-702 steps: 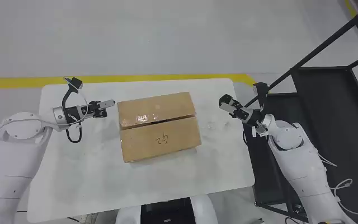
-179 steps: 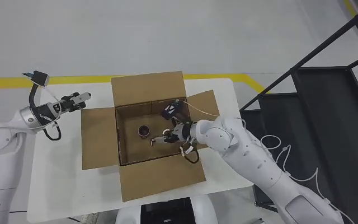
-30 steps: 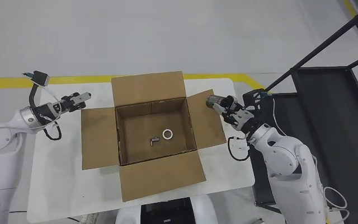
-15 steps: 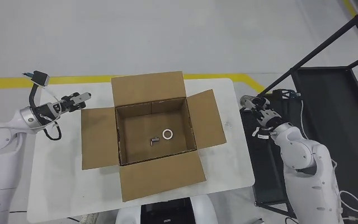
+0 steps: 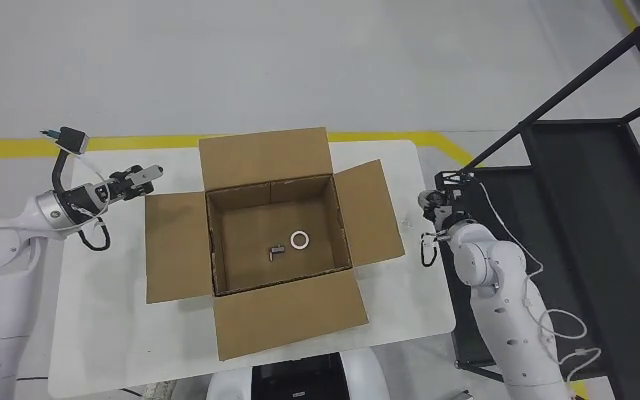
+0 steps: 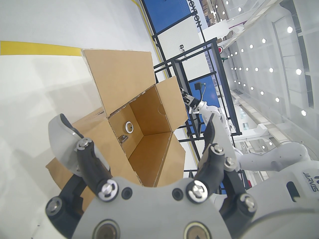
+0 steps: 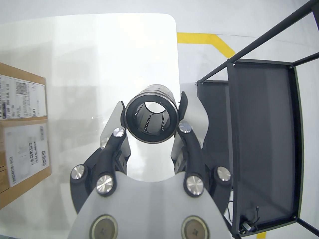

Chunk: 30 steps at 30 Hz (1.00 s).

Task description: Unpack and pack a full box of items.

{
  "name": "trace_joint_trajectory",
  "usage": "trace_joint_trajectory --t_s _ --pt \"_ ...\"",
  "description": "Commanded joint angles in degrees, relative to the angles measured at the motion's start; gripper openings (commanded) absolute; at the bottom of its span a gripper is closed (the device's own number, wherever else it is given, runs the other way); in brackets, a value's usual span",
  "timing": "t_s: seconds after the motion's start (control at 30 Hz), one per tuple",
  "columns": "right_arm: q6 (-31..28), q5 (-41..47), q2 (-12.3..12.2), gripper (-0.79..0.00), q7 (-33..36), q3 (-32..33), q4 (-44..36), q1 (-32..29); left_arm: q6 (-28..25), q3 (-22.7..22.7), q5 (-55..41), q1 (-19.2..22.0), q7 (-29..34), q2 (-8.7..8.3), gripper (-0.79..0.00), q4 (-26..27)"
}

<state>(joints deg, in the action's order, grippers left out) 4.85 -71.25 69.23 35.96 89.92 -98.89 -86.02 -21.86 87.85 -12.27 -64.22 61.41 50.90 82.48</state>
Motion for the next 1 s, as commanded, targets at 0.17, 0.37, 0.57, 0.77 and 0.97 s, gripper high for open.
trace_joint_trajectory --t_s 0.17,0.37,0.57,0.77,0.97 --pt "6.6 -6.8 1.2 -0.785 -2.3 -8.0 11.8 9.1 0.0 0.0 0.0 0.0 0.0 0.00 0.000 0.0" --pt "10.3 -8.4 2.2 -0.785 -2.9 -11.7 19.7 14.6 0.0 0.0 0.0 0.0 0.0 0.00 0.000 0.0" --pt "12.8 -4.5 3.3 -0.785 -2.4 -13.3 25.3 18.5 0.0 0.0 0.0 0.0 0.0 0.00 0.000 0.0" --pt "13.0 -0.6 4.0 -0.785 -2.4 -13.7 29.9 21.3 0.0 0.0 0.0 0.0 0.0 0.00 0.000 0.0" --pt "13.6 1.5 4.5 -0.785 -2.3 -13.7 32.8 23.1 0.0 0.0 0.0 0.0 0.0 0.00 0.000 0.0"
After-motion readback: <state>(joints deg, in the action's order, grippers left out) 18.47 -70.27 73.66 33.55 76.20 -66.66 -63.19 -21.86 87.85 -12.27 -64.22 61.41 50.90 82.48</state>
